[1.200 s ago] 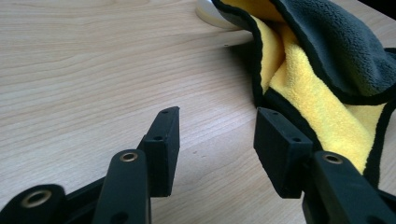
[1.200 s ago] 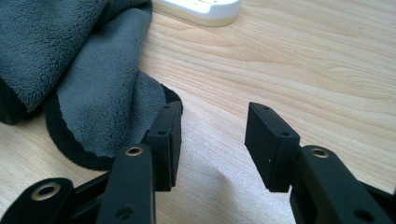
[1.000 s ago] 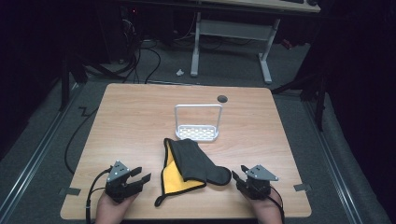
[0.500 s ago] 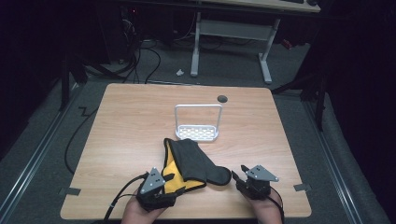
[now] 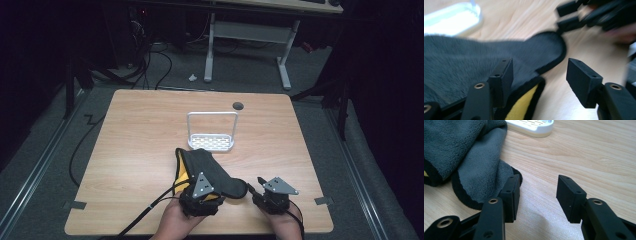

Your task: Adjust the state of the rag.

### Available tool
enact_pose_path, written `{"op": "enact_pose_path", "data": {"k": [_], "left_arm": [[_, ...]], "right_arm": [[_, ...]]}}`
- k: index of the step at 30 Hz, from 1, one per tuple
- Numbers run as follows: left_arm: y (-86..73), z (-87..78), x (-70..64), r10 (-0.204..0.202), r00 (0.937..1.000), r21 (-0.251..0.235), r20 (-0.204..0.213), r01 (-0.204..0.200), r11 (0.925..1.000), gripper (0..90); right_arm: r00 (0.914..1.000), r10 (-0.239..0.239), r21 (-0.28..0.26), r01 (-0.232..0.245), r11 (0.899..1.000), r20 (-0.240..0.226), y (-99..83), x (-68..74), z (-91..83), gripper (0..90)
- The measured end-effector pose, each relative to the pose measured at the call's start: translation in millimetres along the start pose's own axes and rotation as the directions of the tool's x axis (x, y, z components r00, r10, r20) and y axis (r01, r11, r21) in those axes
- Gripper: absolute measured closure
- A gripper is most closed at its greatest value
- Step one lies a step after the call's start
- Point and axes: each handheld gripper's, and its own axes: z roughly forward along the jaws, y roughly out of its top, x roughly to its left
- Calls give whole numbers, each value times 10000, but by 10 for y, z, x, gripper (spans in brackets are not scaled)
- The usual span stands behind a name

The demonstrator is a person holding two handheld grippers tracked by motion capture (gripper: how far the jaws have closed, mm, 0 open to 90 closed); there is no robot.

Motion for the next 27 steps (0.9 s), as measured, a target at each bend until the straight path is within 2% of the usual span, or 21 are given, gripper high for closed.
{"op": "enact_pose_path", "data": {"k": [2, 4, 5, 6, 8, 10, 11, 13, 14, 17, 20, 24, 26, 27], "left_arm": [[-50, 99, -8, 253, 9988, 465, -413, -234, 9986, 405], [-101, 167, -19, 479, 9964, 867, -692, -419, 9954, 452], [-124, 191, -30, 711, 9932, 1076, -925, -611, 9923, 452], [-147, 216, -42, 935, 9896, 1249, -1094, -797, 9890, 494], [-188, 235, -57, 1218, 9839, 1361, -1306, -1039, 9852, 521], [-210, 226, -70, 1438, 9779, 1331, -1516, -1240, 9833, 613], [-217, 217, -66, 1426, 9777, 1270, -1544, -1235, 9842, 678], [-212, 156, -23, 1060, 9851, 959, -1357, -934, 9910, 796], [-205, 123, -7, 945, 9862, 825, -1358, -838, 9931, 839], [-180, -82, 86, 397, 9907, 70, -1305, -391, 9992, 846], [-172, -333, 207, -148, 9939, -564, -1091, 87, 9984, 846], [-227, -672, 394, -795, 9904, -1228, -1132, 655, 9903, 845], [-291, -834, 508, -1079, 9862, -1462, -1253, 892, 9852, 843], [-331, -905, 566, -1232, 9822, -1533, -1419, 1012, 9830, 842]], "right_arm": [[10000, 1, -5, -1, 10000, -1, 0, -2, -1, 541], [10000, 11, -16, -11, 10000, -9, -2, -3, -6, 541], [10000, 11, -16, -11, 10000, -9, -2, -3, -6, 541], [10000, 30, -11, -30, 10000, -28, -2, -1, -4, 541], [10000, 35, -8, -35, 10000, -43, -2, 1, -1, 541], [10000, -14, -2, 14, 10000, -57, 2, 6, 3, 541], [10000, -44, -10, 44, 10000, -68, 3, 9, 4, 541], [10000, -35, 0, 35, 10000, -72, 5, 19, 2, 541], [10000, -13, -5, 13, 10000, -61, 3, 21, 1, 541], [10000, -6, 0, 6, 10000, -51, -1, 15, -5, 543], [10000, -19, -13, 19, 10000, -58, -2, 12, -3, 544], [10000, -2, -4, 2, 10000, -82, 3, 25, 5, 544], [10000, -23, -1, 23, 10000, -86, 3, 34, 2, 544], [10000, -26, 20, 26, 10000, -77, 2, 37, 0, 544]]}}
